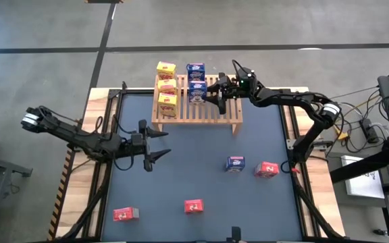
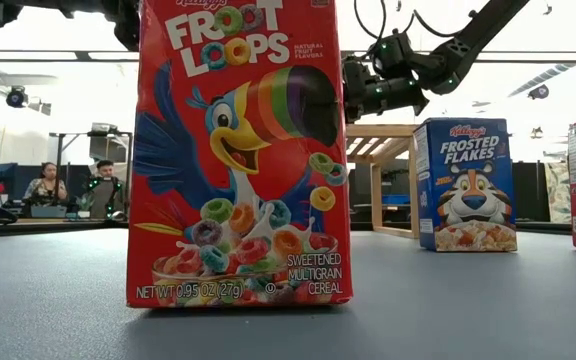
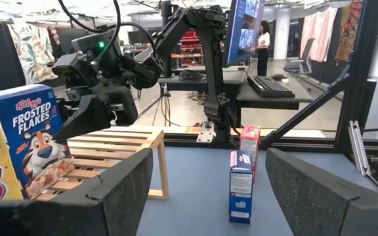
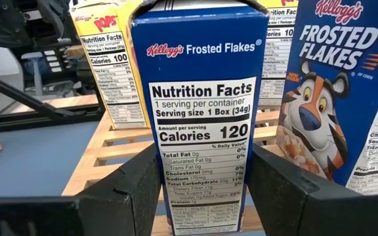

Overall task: Stack cereal on shelf
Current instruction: Put the left blue cereal box on the shelf aligned with the other blue cereal box, then put the blue cereal box on the shelf aligned with the other blue cereal boxes

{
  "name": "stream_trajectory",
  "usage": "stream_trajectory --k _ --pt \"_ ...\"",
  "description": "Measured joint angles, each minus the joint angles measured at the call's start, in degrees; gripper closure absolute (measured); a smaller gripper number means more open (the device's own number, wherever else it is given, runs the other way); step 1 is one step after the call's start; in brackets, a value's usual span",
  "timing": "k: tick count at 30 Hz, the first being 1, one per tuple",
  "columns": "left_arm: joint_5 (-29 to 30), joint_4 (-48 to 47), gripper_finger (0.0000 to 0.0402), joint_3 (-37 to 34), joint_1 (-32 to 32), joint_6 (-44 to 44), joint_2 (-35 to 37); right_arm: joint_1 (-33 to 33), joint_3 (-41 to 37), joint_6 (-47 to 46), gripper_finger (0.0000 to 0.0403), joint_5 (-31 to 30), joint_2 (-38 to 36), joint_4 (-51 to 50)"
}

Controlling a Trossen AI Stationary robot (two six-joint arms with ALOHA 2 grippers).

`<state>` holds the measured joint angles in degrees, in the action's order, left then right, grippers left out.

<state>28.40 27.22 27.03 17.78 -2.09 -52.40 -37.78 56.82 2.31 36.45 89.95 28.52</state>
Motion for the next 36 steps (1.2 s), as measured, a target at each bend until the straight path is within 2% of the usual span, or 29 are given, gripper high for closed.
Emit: stream_trajectory --k 4,13,19,30,36 --pt "0.0 0.01 0.0123 0.0 0.0 0.0 0.0 0.0 -0.03 -0.18 0.019 0.01 -0.17 -0.38" --pt "0.0 0.0 0.0123 0.0 0.0 0.03 0.0 0.0 -0.07 -0.42 0.012 -0.02 -0.77 -1.42" --pt "0.0 -0.86 0.0123 0.04 0.0 1.68 0.0 -0.37 -0.07 2.33 0.0093 -0.46 -5.33 -8.99" --pt "0.08 -1.59 0.0123 0.04 -0.04 2.21 0.0 2.65 -2.55 6.38 0.009 -0.55 -18.52 -30.91" --pt "0.66 -1.63 0.0123 0.04 -0.04 2.51 -0.01 7.6 -9.98 6.3 0.009 -0.78 -26.35 -33.96"
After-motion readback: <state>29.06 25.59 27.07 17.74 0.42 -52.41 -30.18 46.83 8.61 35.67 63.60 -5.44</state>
